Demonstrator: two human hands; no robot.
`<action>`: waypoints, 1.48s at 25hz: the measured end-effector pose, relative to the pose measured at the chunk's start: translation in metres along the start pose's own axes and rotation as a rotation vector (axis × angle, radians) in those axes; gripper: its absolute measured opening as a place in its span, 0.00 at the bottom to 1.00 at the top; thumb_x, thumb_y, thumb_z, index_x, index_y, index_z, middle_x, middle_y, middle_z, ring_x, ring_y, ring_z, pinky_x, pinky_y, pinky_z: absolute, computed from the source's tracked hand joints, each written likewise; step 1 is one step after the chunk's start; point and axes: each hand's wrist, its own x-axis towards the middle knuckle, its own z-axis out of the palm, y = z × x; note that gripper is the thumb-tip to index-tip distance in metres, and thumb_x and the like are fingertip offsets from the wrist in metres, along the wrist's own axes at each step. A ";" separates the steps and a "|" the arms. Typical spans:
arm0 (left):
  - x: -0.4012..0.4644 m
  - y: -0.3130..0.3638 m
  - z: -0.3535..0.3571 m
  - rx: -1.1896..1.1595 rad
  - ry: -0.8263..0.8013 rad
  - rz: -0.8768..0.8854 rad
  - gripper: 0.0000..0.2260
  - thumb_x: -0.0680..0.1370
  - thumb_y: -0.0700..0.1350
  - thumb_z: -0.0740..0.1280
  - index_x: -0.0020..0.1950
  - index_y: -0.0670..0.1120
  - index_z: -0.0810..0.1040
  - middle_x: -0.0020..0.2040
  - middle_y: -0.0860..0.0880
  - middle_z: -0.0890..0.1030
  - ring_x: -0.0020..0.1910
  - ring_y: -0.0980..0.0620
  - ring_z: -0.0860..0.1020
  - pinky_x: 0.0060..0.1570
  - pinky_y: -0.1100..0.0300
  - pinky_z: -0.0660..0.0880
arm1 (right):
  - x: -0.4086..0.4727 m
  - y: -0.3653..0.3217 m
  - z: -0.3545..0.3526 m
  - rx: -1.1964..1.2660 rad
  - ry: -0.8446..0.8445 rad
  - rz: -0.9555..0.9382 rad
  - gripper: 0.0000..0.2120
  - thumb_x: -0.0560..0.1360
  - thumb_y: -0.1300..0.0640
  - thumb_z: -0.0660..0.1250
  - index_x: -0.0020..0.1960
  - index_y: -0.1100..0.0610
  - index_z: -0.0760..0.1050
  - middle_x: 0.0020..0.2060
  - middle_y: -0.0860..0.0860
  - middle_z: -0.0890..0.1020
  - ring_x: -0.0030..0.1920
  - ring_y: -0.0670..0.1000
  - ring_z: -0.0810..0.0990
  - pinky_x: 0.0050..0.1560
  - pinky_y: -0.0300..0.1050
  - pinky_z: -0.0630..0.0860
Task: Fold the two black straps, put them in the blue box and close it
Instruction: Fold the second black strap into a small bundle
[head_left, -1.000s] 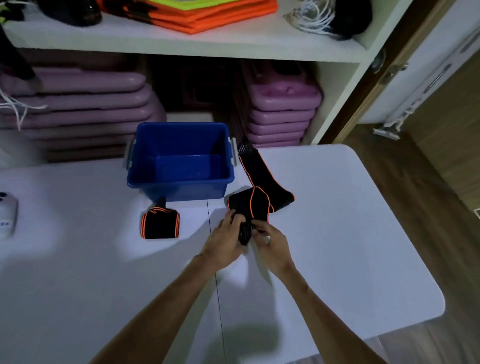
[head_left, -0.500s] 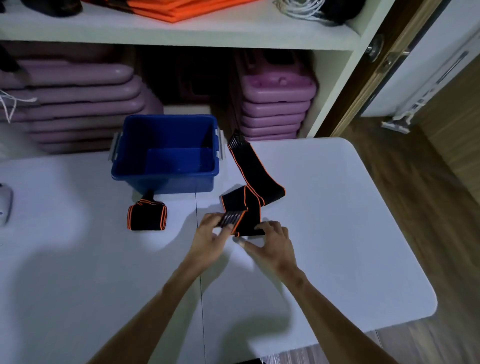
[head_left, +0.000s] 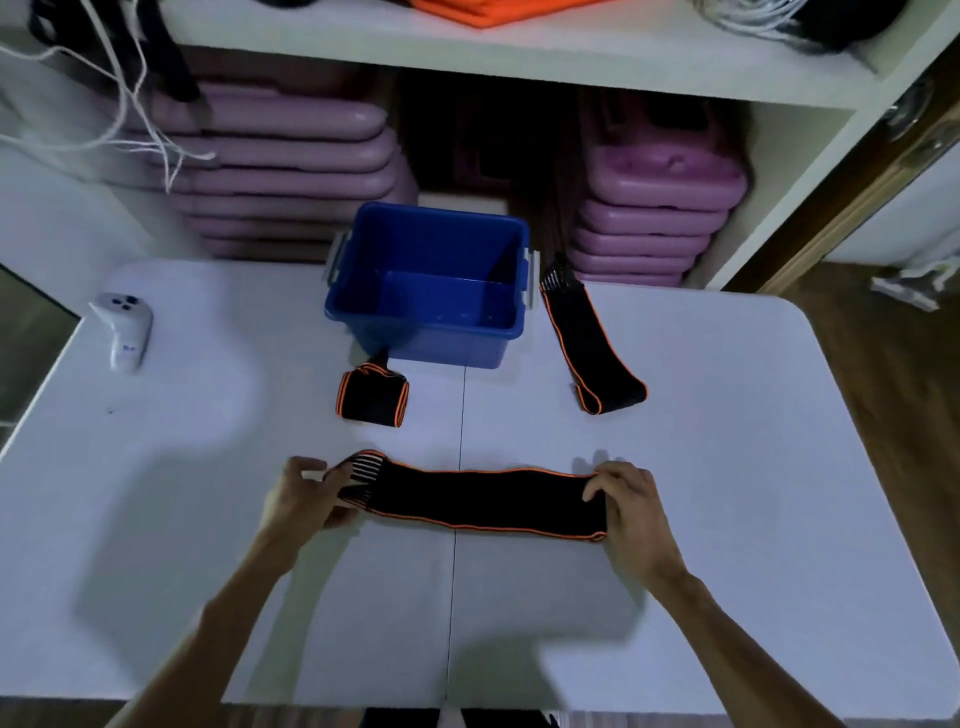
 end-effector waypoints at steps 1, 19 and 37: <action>-0.001 -0.002 -0.002 0.100 -0.024 -0.004 0.22 0.72 0.53 0.73 0.57 0.44 0.70 0.46 0.42 0.83 0.34 0.45 0.83 0.33 0.55 0.80 | 0.003 0.001 -0.002 0.016 0.010 0.006 0.25 0.68 0.78 0.61 0.44 0.48 0.77 0.49 0.45 0.76 0.51 0.50 0.70 0.52 0.38 0.69; -0.021 0.044 0.120 0.436 -0.117 0.949 0.07 0.76 0.45 0.62 0.50 0.46 0.78 0.46 0.52 0.79 0.41 0.56 0.78 0.41 0.59 0.75 | 0.087 0.000 -0.039 0.614 0.216 0.536 0.15 0.75 0.53 0.70 0.36 0.60 0.70 0.34 0.44 0.77 0.35 0.45 0.75 0.34 0.37 0.69; 0.032 0.165 0.358 0.933 -0.280 0.740 0.18 0.77 0.47 0.65 0.66 0.45 0.72 0.63 0.38 0.73 0.61 0.38 0.74 0.61 0.49 0.71 | -0.043 0.088 -0.137 0.219 -0.285 0.633 0.29 0.70 0.56 0.66 0.68 0.38 0.66 0.51 0.32 0.77 0.55 0.44 0.78 0.58 0.47 0.75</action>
